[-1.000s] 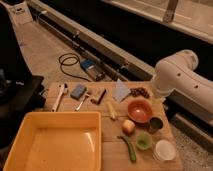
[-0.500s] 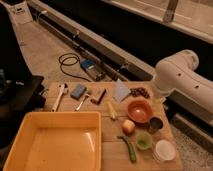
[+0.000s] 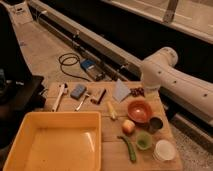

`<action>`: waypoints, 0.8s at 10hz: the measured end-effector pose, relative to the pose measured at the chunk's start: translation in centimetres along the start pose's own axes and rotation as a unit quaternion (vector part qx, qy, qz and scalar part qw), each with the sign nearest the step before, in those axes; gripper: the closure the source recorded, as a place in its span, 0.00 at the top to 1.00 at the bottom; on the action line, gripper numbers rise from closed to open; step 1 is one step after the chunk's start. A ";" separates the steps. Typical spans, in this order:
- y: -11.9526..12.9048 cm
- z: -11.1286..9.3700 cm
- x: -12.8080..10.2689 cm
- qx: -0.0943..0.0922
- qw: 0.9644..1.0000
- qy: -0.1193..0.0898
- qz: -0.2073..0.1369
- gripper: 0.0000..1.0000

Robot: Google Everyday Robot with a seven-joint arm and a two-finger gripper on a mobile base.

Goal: Place towel in plastic cup

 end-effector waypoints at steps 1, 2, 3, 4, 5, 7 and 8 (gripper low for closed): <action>-1.5 1.5 -1.8 -0.001 1.000 -0.012 -0.013 0.65; -3.0 3.1 -3.4 0.002 0.999 -0.029 -0.026 0.65; -3.9 4.3 -4.5 0.003 0.998 -0.046 -0.031 0.65; -4.7 5.6 -6.1 0.003 0.997 -0.072 -0.035 0.65; -5.1 6.6 -7.5 0.001 0.995 -0.093 -0.038 0.65; -5.4 9.2 -9.6 -0.009 0.990 -0.132 -0.039 0.65; -5.4 9.3 -9.7 -0.010 0.990 -0.134 -0.039 0.65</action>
